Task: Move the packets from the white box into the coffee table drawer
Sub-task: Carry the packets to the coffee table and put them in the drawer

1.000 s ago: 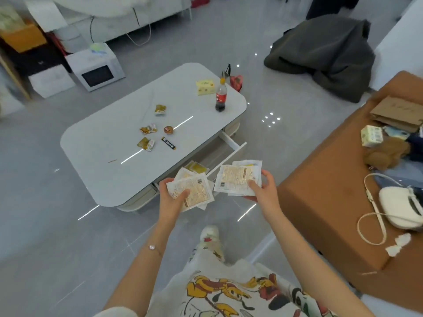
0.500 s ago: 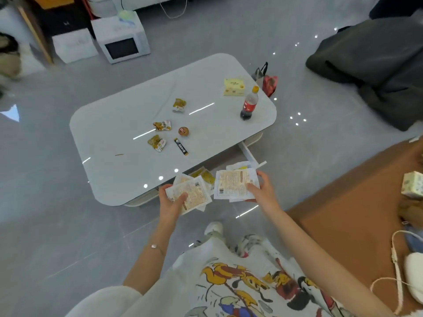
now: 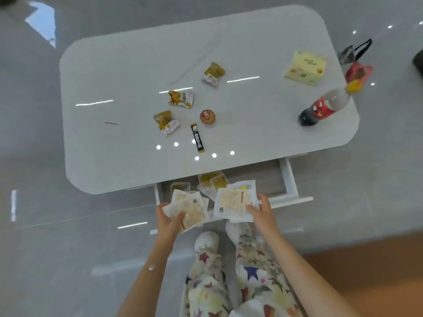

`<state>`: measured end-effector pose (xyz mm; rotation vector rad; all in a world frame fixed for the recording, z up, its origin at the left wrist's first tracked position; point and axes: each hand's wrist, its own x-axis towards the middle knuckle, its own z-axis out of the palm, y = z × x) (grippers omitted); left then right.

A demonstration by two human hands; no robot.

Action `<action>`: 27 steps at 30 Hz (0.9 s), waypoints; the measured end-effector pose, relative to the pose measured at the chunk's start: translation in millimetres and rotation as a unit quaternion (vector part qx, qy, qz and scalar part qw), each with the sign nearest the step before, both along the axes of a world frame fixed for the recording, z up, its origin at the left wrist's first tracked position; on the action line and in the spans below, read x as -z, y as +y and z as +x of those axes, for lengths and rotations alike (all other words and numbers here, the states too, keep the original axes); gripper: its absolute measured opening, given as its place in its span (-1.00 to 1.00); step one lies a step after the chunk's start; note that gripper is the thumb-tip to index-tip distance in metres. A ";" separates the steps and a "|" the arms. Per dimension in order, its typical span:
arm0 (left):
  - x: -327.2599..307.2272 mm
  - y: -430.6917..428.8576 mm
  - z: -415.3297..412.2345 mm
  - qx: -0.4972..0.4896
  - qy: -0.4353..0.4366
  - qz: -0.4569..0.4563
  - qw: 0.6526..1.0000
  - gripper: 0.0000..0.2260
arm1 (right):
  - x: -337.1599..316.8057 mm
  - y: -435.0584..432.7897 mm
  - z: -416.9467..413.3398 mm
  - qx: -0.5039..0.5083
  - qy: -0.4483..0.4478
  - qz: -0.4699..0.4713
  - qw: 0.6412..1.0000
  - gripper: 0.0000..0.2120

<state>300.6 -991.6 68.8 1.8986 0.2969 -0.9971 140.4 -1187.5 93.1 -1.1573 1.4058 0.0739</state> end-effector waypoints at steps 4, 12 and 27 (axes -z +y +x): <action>114.8 -30.4 12.2 -0.018 0.002 0.004 1.000 -0.56 | 128.4 -30.1 35.4 -0.039 0.006 0.026 0.999 -0.64; 243.1 -43.5 18.0 -0.024 -0.018 0.072 0.997 -0.42 | 276.1 -36.3 54.9 -0.058 0.027 0.049 0.997 -0.57; 16.8 5.0 42.7 0.205 -0.214 0.122 0.947 -0.45 | 25.7 -21.6 92.0 -0.332 0.019 -0.123 0.935 -0.38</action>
